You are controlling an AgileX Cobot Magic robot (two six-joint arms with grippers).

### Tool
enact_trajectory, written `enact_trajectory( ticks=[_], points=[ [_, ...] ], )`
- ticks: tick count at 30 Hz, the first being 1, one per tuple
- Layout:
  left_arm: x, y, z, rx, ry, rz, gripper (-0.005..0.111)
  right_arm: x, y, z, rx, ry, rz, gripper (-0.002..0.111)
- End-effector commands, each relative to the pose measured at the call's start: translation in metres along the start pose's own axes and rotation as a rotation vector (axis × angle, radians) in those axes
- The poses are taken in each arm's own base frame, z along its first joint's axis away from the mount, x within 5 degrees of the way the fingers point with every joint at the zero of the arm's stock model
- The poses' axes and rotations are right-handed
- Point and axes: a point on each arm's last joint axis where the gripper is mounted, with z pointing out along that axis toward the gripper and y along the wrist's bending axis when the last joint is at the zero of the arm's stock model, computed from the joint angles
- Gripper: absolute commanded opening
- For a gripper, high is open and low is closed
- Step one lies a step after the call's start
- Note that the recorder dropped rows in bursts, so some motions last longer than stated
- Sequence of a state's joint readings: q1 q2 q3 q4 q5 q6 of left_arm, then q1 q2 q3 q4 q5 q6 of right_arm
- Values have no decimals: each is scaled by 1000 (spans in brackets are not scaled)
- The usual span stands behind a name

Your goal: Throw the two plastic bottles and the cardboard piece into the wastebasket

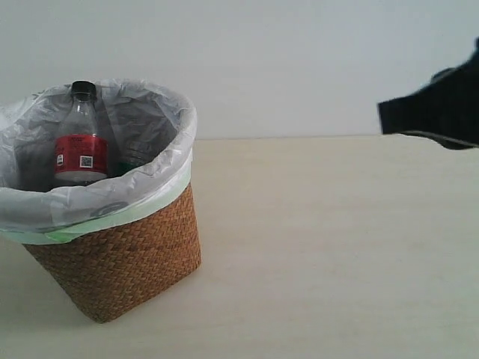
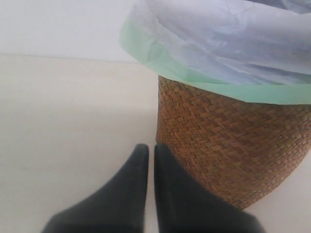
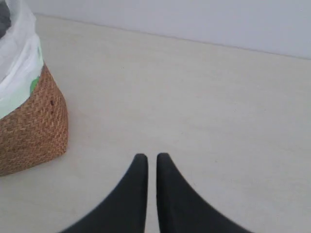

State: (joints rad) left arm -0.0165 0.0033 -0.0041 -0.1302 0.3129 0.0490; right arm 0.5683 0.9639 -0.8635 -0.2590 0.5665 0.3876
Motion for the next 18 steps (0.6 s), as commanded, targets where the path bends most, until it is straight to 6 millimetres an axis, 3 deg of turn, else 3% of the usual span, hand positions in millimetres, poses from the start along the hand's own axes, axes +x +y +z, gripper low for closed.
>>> enact_trajectory(
  ticks=[1,8,18],
  points=[
    [1,0,0,-2,-2,-2,4,28,-11,-43,-21,-100,46,3],
    [1,0,0,-2,-2,-2,4,47,-25,-105,-27,-232,105,3],
    [1,0,0,-2,-2,-2,4,52,-30,-126,-28,-324,97,3]
  ],
)
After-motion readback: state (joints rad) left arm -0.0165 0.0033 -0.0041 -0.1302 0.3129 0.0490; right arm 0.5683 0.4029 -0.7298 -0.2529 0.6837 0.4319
